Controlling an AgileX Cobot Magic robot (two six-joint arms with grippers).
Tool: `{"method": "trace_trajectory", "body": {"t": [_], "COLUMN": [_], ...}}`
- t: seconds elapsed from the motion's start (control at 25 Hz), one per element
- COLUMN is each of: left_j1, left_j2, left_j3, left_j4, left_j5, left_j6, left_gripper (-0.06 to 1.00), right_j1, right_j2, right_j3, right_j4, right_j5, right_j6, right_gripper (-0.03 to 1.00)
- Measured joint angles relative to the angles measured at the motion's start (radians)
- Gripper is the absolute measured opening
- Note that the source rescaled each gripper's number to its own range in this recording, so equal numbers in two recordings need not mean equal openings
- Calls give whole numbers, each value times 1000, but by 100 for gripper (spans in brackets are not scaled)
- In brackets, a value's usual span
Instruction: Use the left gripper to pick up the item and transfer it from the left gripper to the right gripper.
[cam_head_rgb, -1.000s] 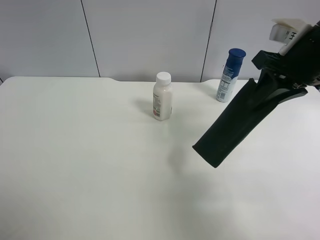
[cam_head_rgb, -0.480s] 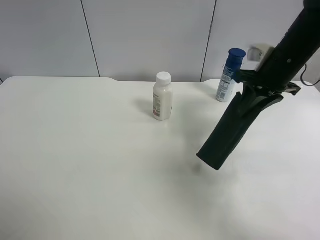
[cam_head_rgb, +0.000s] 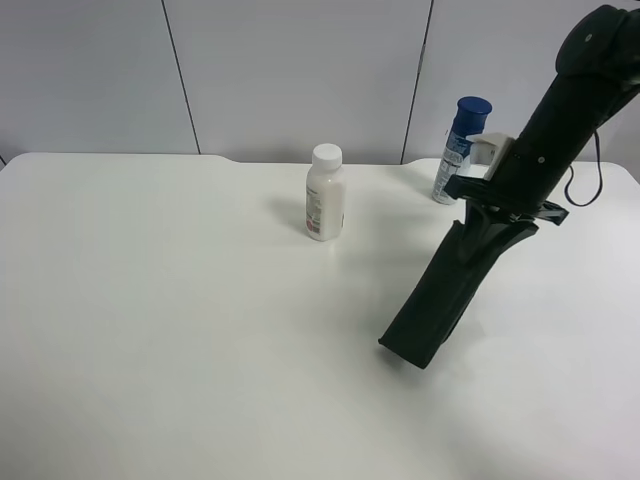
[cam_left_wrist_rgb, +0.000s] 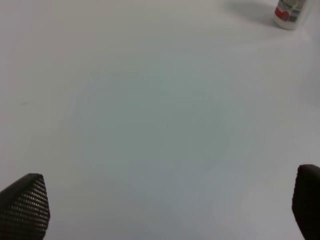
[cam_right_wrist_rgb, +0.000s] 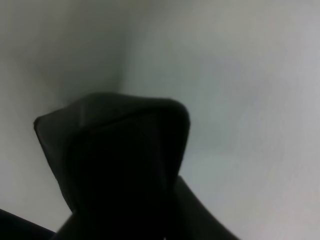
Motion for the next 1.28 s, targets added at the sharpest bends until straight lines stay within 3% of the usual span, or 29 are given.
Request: {"method": "trace_trajectory", "body": {"t": [0.44,0.52,0.68,0.76,0.92,1.28], "left_j1": [0,0,0,0,0,0], "left_j2": [0,0,0,0,0,0], "left_j3": [0,0,0,0,0,0], "left_j4": [0,0,0,0,0,0], "left_j5": [0,0,0,0,0,0], "left_j6": [0,0,0,0,0,0], "left_gripper": [100,100,100,100,100,100], "right_j1": [0,0,0,0,0,0], "right_j2": [1,1,1,1,1,-67], "right_j3": [0,0,0,0,0,0], "right_j4": [-29,-41,-78,-98,-115,-119], "right_j5": [-52,-80,-147,-159,-161,-139], "right_j6": [-5,2,61,79,88,89], "right_gripper": [3,19,82,94,99,100]}}
